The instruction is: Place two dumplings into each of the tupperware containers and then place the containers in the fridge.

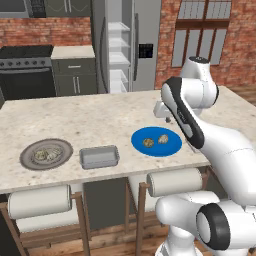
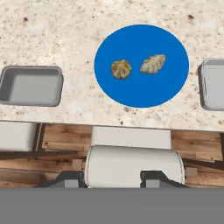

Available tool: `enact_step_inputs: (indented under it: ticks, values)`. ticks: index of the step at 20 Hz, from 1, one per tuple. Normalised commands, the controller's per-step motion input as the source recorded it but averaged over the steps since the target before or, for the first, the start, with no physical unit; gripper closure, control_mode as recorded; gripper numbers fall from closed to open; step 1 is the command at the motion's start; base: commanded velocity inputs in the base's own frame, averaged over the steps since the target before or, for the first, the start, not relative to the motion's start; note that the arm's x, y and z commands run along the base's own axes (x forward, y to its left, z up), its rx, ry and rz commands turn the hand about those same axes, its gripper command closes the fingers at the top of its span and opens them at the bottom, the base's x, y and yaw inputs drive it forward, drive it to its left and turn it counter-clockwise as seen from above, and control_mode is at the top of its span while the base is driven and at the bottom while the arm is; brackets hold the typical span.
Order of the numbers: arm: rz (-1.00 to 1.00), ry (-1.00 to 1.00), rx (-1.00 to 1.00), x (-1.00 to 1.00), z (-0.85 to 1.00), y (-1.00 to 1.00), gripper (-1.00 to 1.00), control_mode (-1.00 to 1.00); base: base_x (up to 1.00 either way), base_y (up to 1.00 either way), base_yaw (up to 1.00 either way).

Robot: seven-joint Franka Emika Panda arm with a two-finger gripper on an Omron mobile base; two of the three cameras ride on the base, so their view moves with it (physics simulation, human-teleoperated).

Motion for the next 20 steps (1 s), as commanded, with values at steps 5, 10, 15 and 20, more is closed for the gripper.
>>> enact_step_inputs:
  ticks: [5,10,15,20]
  values:
    - [0.00,0.00,0.00,0.20,-0.35,0.00,-1.00,-1.00,0.00,0.00,0.00]
    - [0.00,0.03,0.00,0.54,-0.62,-0.16,-1.00,-1.00,0.00,0.00,0.00]
    - [0.00,0.04,0.00,0.56,-0.34,-0.28,-1.00,-1.00,0.00,0.00,0.00]
    - [0.00,0.00,0.00,0.61,-0.23,-0.25,-1.00,-1.00,0.00,0.00,0.00]
